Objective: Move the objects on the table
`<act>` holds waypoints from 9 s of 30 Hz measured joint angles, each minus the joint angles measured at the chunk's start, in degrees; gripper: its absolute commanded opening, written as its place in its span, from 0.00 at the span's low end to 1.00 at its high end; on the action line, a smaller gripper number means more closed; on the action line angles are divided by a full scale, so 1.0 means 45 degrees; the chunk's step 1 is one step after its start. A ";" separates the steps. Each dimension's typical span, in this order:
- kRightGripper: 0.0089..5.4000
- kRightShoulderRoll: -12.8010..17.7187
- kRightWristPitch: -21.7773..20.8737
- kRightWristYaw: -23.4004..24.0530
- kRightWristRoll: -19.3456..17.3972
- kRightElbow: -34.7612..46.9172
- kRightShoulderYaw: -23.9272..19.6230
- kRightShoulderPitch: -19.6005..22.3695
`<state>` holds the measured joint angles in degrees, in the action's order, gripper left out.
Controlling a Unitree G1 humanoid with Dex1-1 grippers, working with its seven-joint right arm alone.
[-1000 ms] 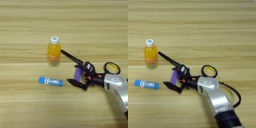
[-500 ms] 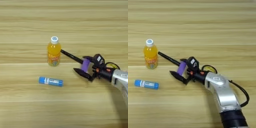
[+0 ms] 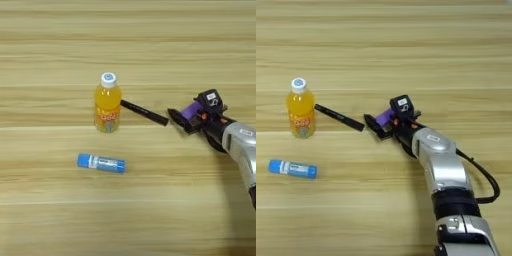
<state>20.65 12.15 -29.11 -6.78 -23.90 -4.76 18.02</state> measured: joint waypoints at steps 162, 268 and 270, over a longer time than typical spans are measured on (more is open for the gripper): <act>0.75 0.2776 -0.8618 -0.7246 -0.0452 -0.7698 -0.1591 -0.0071; 0.99 -0.0092 -0.6145 -0.8127 -0.1562 0.1276 0.2237 -0.2133; 0.99 -0.0092 -0.6141 -0.8132 -0.1694 0.1359 0.2141 -0.2135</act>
<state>20.24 -15.48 -65.70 -14.40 -17.79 4.88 8.41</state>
